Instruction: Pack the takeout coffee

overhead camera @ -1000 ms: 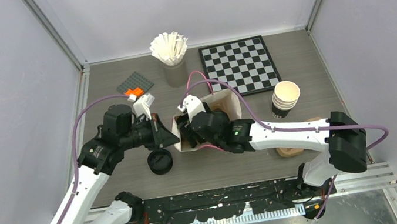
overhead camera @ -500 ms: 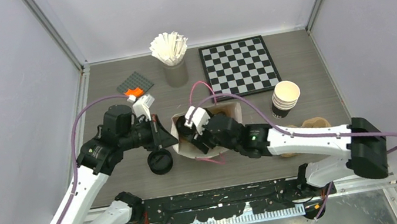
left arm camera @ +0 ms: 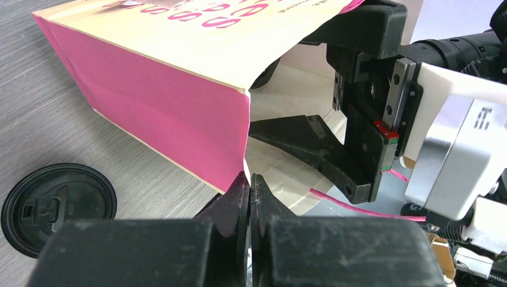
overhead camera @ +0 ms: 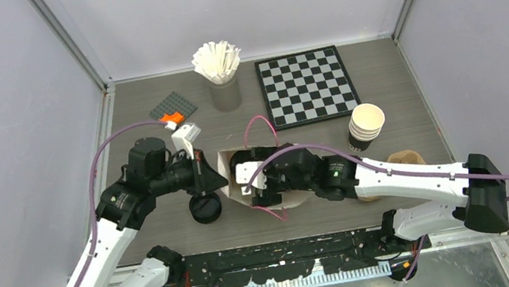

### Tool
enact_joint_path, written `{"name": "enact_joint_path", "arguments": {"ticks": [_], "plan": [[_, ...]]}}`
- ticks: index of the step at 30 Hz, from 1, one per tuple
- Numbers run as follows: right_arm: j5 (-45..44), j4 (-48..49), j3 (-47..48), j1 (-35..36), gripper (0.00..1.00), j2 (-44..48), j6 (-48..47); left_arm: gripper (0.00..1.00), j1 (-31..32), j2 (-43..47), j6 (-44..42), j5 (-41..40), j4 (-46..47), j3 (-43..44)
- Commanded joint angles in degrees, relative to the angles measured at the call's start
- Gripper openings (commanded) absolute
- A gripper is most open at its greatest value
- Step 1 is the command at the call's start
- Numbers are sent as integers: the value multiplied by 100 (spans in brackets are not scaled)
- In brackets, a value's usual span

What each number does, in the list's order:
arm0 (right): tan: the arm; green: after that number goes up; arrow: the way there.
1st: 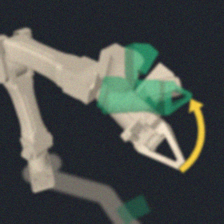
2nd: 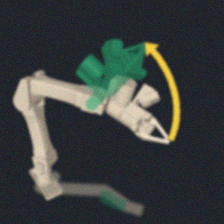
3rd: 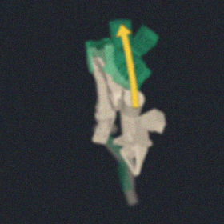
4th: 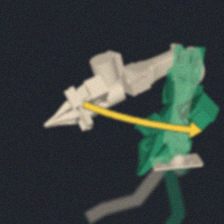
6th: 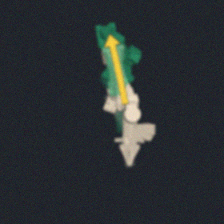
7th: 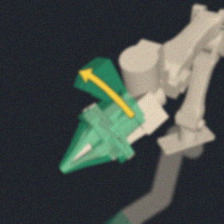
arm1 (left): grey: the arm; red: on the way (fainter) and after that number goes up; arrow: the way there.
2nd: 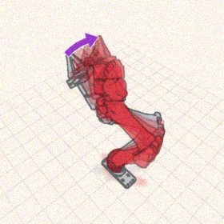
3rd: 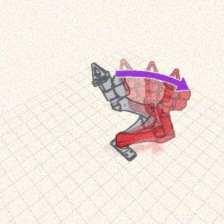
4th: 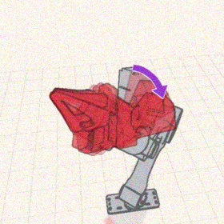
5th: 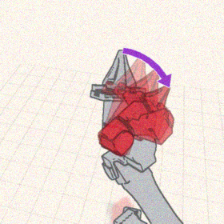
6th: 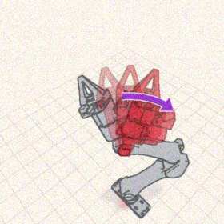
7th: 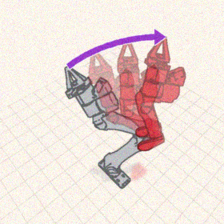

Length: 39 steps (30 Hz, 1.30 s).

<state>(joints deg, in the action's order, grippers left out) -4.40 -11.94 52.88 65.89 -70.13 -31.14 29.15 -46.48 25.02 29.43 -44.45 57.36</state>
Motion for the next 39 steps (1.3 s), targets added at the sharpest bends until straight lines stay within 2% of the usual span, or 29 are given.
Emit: {"name": "enact_joint_path", "arguments": {"ticks": [1, 8, 17, 24, 34, 37, 39], "plan": [[233, -268, 340, 6, 92, -164, -721, 0, 12, 107, -171, 308, 520, -131], [359, 93, 113, -3, 92, -195, -1646, 0, 12, 180, -173, 392, 541, -130], [771, 146, -56, -26, 85, -246, -2187, 0, 12, 222, 82, 436, 558, -120], [1079, -22, 218, -223, 80, -475, -1976, 0, 12, 251, 197, 481, 578, -153], [1021, -364, 530, -386, 82, -699, -1476, 0, 12, 292, 301, 483, 581, -166], [1015, -362, 504, -401, 75, -703, -1521, 0, 12, 327, 326, 468, 586, -194], [1036, -362, 504, -422, 66, -727, -1554, 0, 12, 337, 337, 459, 574, -205]]}}
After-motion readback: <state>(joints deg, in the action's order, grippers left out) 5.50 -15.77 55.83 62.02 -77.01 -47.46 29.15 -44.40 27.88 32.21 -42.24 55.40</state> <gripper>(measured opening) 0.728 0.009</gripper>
